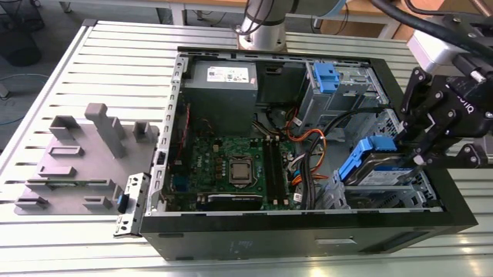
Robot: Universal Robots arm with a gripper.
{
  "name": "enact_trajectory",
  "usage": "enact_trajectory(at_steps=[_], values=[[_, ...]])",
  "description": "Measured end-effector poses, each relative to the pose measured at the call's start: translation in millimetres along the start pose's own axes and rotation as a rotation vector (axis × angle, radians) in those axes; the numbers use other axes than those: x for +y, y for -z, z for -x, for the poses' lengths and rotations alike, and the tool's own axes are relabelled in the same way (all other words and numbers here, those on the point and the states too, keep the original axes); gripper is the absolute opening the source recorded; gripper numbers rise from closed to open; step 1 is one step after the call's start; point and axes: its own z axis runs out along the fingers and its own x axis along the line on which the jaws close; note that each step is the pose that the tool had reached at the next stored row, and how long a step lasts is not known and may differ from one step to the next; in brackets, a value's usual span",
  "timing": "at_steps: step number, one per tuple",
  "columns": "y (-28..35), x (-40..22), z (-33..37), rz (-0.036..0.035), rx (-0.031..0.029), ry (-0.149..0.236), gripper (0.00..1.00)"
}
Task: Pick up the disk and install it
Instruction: 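Insert the disk into the insertion slot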
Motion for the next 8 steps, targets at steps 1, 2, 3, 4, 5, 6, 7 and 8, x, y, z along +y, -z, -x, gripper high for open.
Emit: enact_trajectory(at_steps=[1,2,3,4,5,6,7,8], values=[[-1.8,-0.1,-0.1,0.0,0.0001,0.0,0.35],[-3.5,-0.1,-0.1,0.0,0.0001,0.0,0.35],[-5.4,-0.2,-0.2,-0.0001,0.0,0.0,0.35],[-7.2,-0.2,-0.2,-0.0001,0.0,0.0,0.35],[-8.9,-0.3,-0.2,0.0,0.0001,0.0,0.35],[-10.9,-0.3,-0.3,0.0,0.0,0.0,0.35],[-12.6,-0.4,-0.4,0.0,0.0001,0.0,0.35],[-14.4,-0.4,-0.4,0.0,0.0001,0.0,0.35]])
